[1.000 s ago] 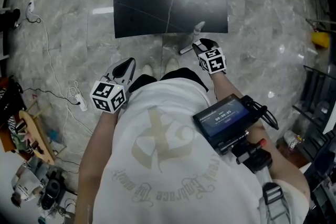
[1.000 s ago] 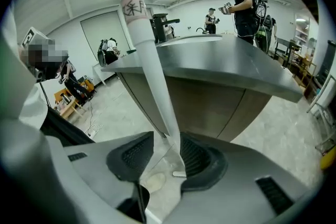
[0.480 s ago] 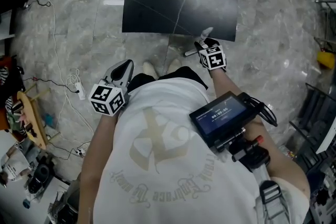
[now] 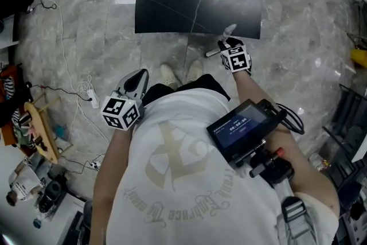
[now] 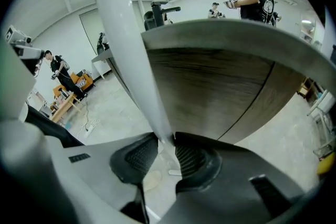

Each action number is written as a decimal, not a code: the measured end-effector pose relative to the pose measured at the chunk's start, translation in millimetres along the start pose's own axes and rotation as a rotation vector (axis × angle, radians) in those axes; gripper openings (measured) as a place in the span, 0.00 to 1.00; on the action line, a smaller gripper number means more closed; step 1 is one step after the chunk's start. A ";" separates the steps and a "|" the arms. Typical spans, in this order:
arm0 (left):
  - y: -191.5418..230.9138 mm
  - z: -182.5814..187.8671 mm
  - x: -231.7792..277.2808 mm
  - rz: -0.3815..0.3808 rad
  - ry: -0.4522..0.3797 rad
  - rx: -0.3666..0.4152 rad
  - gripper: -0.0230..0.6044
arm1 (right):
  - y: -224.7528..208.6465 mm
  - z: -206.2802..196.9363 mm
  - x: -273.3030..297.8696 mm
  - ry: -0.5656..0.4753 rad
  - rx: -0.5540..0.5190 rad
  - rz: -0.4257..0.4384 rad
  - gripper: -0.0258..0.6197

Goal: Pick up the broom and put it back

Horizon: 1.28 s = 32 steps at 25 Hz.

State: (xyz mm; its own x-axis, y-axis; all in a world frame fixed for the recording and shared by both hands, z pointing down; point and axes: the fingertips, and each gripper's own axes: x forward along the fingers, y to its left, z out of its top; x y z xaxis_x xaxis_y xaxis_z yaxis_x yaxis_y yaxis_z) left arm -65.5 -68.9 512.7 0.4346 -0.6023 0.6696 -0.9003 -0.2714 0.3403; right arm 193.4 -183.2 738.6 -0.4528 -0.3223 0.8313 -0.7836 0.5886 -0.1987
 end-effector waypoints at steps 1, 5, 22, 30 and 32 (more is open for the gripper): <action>-0.6 -0.4 -0.3 -0.002 0.002 0.004 0.06 | -0.9 -1.0 -1.1 0.001 -0.007 -0.008 0.22; -1.4 0.1 3.0 -0.005 0.004 0.012 0.06 | -4.2 -5.9 -4.7 0.026 -0.064 -0.031 0.20; -1.4 -26.8 -28.3 -0.017 0.012 0.016 0.06 | 20.1 -33.2 -32.1 0.018 -0.087 -0.080 0.19; 7.3 -15.6 -25.9 -0.068 -0.027 0.046 0.06 | 27.2 -46.0 -55.4 -0.006 -0.007 -0.131 0.19; 13.4 -11.2 -27.1 -0.085 -0.037 0.058 0.06 | 30.8 -41.4 -59.8 -0.022 0.011 -0.148 0.18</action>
State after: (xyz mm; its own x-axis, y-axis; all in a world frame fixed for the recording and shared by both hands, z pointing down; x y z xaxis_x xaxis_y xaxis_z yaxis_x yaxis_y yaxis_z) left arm -89.1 -47.8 506.5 0.5095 -0.6021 0.6147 -0.8604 -0.3651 0.3555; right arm 214.0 -115.1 704.3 -0.3413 -0.4208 0.8405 -0.8470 0.5254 -0.0809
